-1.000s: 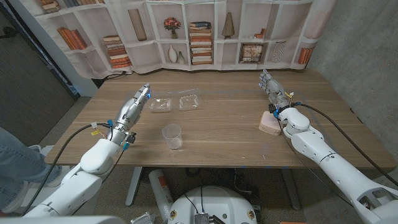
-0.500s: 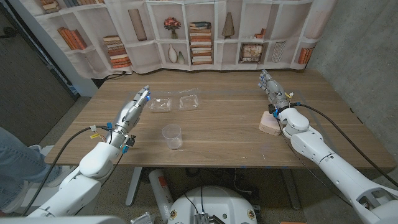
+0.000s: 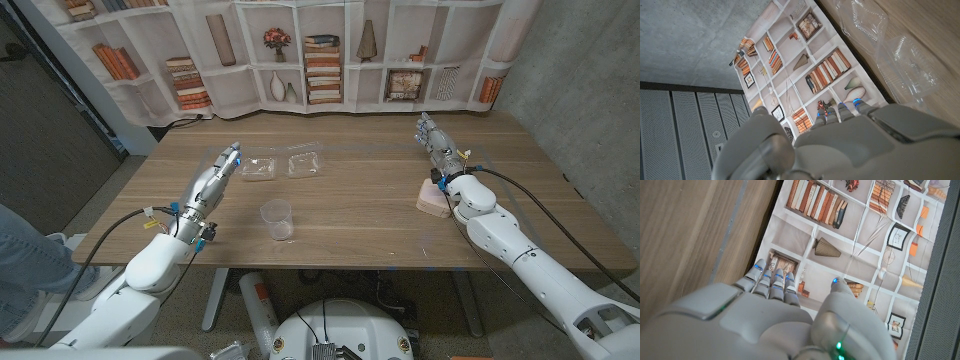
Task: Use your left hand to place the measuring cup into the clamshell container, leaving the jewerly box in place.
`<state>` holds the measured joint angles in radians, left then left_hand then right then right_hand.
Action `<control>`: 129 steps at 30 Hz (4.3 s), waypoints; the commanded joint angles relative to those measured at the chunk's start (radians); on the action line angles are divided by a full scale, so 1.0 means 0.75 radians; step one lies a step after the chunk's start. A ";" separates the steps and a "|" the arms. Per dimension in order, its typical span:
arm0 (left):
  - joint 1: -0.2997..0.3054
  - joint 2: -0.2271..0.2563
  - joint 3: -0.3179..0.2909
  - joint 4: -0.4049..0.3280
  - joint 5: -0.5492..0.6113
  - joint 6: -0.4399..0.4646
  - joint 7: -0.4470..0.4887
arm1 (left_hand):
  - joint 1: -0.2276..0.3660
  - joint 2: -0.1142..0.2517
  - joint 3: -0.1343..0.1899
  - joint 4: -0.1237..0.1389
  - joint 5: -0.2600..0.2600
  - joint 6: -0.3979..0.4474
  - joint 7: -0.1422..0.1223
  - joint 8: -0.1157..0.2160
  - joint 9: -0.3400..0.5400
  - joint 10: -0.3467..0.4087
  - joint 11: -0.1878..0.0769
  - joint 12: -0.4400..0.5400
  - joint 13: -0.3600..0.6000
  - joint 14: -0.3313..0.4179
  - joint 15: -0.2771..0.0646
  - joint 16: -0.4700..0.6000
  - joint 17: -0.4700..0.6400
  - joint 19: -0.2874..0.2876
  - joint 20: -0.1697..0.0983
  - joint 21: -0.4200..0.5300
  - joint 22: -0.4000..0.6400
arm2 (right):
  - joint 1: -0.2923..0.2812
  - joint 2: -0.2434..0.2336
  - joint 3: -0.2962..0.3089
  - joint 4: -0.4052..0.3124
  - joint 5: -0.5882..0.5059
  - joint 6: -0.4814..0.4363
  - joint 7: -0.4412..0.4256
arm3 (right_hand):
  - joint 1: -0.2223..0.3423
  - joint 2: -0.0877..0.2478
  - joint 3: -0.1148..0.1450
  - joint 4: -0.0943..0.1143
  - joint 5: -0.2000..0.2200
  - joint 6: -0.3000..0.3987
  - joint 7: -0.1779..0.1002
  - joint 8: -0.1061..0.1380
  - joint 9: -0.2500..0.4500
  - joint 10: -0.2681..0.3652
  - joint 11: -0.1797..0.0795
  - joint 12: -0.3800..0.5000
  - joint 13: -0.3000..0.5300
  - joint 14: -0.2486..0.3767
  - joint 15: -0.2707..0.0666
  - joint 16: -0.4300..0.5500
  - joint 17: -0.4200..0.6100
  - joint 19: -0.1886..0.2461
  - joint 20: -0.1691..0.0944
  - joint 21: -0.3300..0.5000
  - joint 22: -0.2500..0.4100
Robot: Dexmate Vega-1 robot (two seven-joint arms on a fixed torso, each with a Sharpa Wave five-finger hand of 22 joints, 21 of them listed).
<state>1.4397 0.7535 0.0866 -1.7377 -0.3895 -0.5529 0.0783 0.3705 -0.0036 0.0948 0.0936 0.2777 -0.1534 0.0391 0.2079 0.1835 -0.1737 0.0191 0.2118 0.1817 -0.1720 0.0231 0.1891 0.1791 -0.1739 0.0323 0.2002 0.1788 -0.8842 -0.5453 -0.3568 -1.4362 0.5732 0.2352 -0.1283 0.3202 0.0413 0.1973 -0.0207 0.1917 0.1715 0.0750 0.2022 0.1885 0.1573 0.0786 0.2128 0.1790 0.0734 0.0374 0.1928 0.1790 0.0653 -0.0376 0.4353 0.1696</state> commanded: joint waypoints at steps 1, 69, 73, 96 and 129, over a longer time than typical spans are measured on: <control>0.064 0.004 -0.035 -0.028 0.029 0.001 0.025 | 0.016 0.002 0.004 -0.010 0.007 0.004 -0.001 -0.004 0.002 -0.007 -0.012 -0.001 0.004 -0.069 -0.008 0.003 0.002 -0.150 0.008 0.010 0.006 | -0.007 0.002 -0.005 -0.015 -0.008 0.000 -0.008 | 0.003 0.005 0.004 -0.011 0.000 0.008 -0.002 -0.007 0.002 0.010 0.005 -0.001 0.007 0.014 0.001 -0.002 0.007 0.015 -0.007 -0.006 0.008; 0.129 -0.169 -0.057 0.117 0.195 -0.171 0.127 | 0.411 -0.070 0.006 -0.240 0.120 0.364 -0.016 0.091 0.022 0.406 -0.060 0.093 0.027 0.308 -0.026 0.062 0.017 0.245 0.188 0.113 0.024 | -0.059 -0.030 0.000 -0.091 -0.021 -0.047 -0.048 | 0.002 0.007 0.001 -0.024 0.001 0.007 -0.009 -0.008 0.002 0.014 0.005 -0.002 0.008 0.018 0.003 -0.003 0.006 0.021 0.004 -0.046 0.009; 0.139 -0.151 -0.053 0.095 0.194 -0.125 0.128 | 0.420 -0.070 0.005 -0.243 0.122 0.326 -0.017 0.071 0.024 0.370 -0.046 0.075 0.030 0.290 -0.015 0.050 0.019 0.241 0.199 0.109 0.025 | -0.057 -0.030 -0.001 -0.088 -0.020 -0.045 -0.043 | 0.003 0.007 0.001 -0.025 0.001 0.006 -0.010 -0.009 0.002 0.014 0.004 -0.002 0.008 0.019 0.004 -0.003 0.006 0.022 0.004 -0.048 0.009; 0.248 -0.075 -0.125 -0.160 0.427 0.166 0.275 | 0.481 -0.078 -0.002 -0.271 0.136 0.149 -0.009 0.000 0.038 0.205 -0.033 0.009 0.051 0.160 0.029 0.002 0.031 0.161 0.239 0.064 0.029 | -0.067 -0.011 0.004 -0.074 -0.015 -0.008 -0.044 | 0.000 0.007 -0.001 -0.028 0.001 0.007 -0.011 -0.008 0.003 0.015 0.003 -0.002 0.008 0.020 0.003 -0.003 0.006 0.024 0.008 -0.062 0.010; 0.299 -0.093 -0.089 -0.268 0.551 0.231 0.329 | 0.485 -0.077 -0.009 -0.269 0.137 0.121 -0.004 -0.005 0.041 0.182 -0.032 0.008 0.058 0.136 0.042 0.003 0.035 0.133 0.240 0.050 0.031 | -0.071 0.003 0.013 -0.029 0.005 0.041 -0.014 | -0.002 0.008 -0.003 -0.033 0.001 0.006 -0.013 -0.009 0.003 0.017 0.001 -0.002 0.008 0.021 0.004 -0.004 0.006 0.028 0.010 -0.081 0.011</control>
<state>1.6369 0.6920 0.0226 -1.8989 -0.0236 -0.4175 0.2928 0.7245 -0.0603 0.0907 -0.1065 0.3736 -0.0503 0.0391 0.2069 0.2118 -0.0242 -0.0018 0.2206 0.2212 -0.0621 0.0516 0.1912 0.2025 -0.0652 0.2125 0.2429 0.1977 -0.9391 -0.5468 -0.3487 -1.4702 0.5711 0.2557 -0.1481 0.3203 0.0412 0.1905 -0.0417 0.1918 0.1752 0.0713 0.1944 0.1882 0.1609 0.0825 0.2128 0.1790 0.0770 0.0410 0.1928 0.1790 0.0794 -0.0374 0.3771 0.1745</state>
